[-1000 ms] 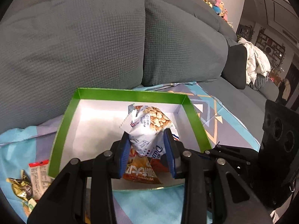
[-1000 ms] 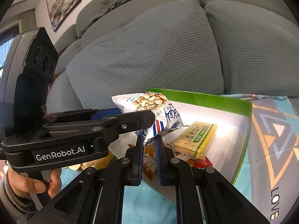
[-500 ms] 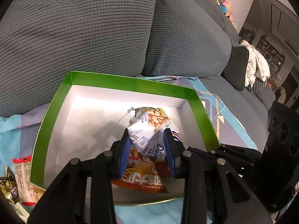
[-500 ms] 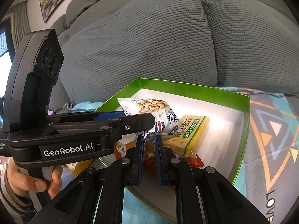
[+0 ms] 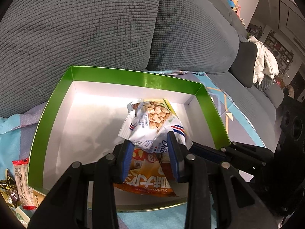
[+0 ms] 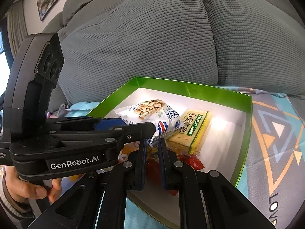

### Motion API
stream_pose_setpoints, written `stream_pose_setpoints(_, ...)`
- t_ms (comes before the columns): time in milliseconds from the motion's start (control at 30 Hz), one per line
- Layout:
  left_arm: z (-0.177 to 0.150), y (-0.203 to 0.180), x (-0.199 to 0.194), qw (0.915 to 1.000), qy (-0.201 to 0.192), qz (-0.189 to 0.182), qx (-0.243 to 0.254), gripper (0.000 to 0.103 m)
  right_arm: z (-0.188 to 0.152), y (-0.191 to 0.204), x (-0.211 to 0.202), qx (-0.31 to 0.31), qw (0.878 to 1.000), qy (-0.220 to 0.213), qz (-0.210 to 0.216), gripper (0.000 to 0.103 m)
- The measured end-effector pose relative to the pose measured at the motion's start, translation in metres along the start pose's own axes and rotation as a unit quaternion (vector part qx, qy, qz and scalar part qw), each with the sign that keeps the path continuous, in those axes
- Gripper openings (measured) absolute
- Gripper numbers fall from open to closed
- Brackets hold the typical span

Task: Organize snacks
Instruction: 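Open the right gripper to drop the peanut bag in the box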

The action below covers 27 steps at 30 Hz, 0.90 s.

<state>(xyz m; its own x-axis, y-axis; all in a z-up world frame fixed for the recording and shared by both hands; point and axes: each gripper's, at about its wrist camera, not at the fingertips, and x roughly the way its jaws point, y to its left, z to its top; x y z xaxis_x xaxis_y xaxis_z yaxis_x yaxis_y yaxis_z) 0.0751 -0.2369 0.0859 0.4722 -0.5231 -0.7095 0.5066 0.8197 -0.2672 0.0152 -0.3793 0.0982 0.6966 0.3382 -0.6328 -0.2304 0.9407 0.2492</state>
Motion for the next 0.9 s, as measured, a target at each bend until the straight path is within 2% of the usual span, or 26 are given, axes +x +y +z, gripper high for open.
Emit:
stream_pose_setpoints(267, 0.000, 0.001, -0.003, 0.9999, -0.004, 0.013, -0.004, 0.036, 0.001, -0.001, -0.005, 0.004, 1.000, -0.011, -0.006, 0.014)
stream_pose_setpoints(333, -0.001, 0.001, -0.005, 0.9999, -0.007, 0.015, -0.004, 0.040, 0.000, -0.001, -0.006, 0.004, 1.000, -0.011, -0.012, 0.014)
stream_pose_setpoints(400, -0.001, 0.002, -0.008, 0.9997, -0.013, 0.018, -0.006, 0.050, 0.000, 0.001, -0.008, -0.001, 1.000, -0.011, -0.019, 0.014)
stream_pose_setpoints(567, -0.001, 0.001, -0.017, 0.9993, -0.027, 0.027, -0.001, 0.054, 0.001, 0.013, -0.017, -0.026, 0.997, -0.023, -0.068, 0.014)
stream_pose_setpoints(667, -0.004, 0.001, -0.028, 0.9986, -0.040, 0.035, 0.001, 0.063, 0.001, 0.022, -0.026, -0.043, 0.993, -0.033, -0.105, 0.017)
stream_pose_setpoints(767, -0.008, 0.002, -0.039, 0.9977, -0.054, 0.040, 0.001, 0.064, 0.001, 0.031, -0.034, -0.059, 0.990, -0.045, -0.124, 0.029)
stream_pose_setpoints(833, -0.011, 0.004, -0.046, 0.9972, -0.061, 0.044, 0.000, 0.066, 0.001, 0.036, -0.039, -0.066, 0.988, -0.054, -0.131, 0.050)
stream_pose_setpoints(900, -0.016, 0.005, -0.053, 0.9964, -0.067, 0.051, 0.000, 0.071, 0.000, 0.042, -0.044, -0.079, 0.985, -0.066, -0.140, 0.061)
